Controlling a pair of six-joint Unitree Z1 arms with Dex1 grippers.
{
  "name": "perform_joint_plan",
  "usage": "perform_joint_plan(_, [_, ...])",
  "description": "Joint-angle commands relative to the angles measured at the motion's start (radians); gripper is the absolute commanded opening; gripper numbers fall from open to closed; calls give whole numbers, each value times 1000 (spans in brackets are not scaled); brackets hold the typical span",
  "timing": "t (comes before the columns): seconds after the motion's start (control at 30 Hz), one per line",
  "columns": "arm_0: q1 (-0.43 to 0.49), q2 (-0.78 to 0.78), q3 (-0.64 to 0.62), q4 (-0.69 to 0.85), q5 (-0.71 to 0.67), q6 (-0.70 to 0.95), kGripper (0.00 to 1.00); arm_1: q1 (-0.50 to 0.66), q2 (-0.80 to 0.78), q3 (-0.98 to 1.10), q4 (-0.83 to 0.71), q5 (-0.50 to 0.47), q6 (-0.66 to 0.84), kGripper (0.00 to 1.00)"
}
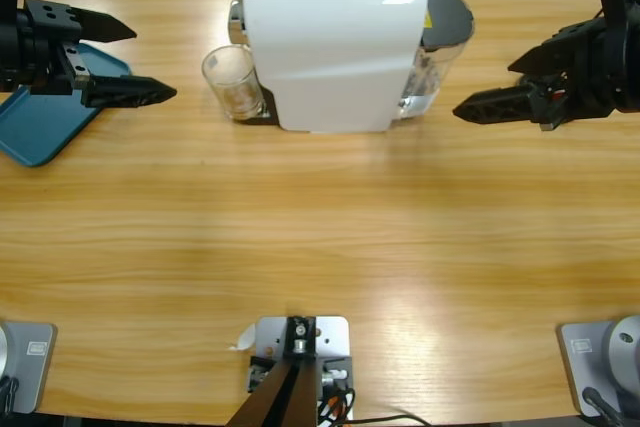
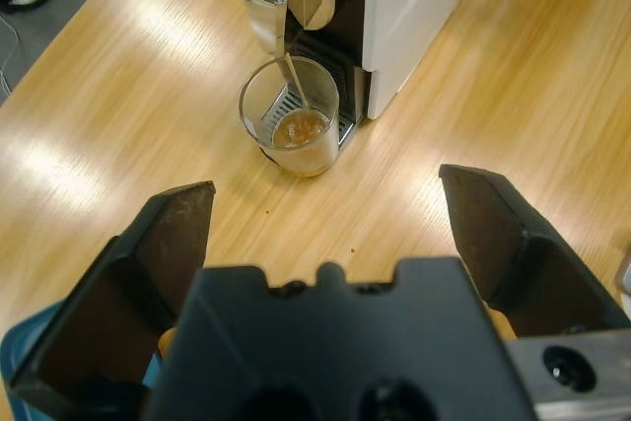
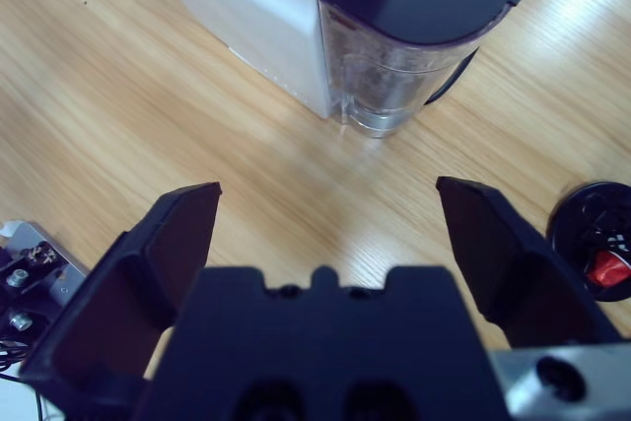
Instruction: Pour coffee
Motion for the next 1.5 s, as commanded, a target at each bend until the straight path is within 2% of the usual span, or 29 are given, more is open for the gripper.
perform_joint_plan(0.03, [9, 25, 1, -8, -26, 31, 1000, 9, -7, 22, -10, -21, -12, 1000])
perform_joint_plan(0.47, [12, -32, 33, -7, -18, 28, 1000, 13, -221, 123, 41, -29, -28, 1000])
perform_joint_plan(0.83, [28, -68, 53, -3, -18, 33, 1000, 13, -218, 103, 66, -15, 0, 1000])
perform_joint_plan(0.9, [28, -70, 60, -3, -21, 32, 1000, 13, -226, 106, 81, -33, 1, 1000])
perform_joint_plan(1.0, [29, -76, 67, -3, -20, 33, 1000, 13, -232, 108, 112, -129, -49, 1000])
perform_joint_plan(1.5, [33, -79, 68, -3, -18, 33, 1000, 13, -207, 123, 117, -162, -50, 996])
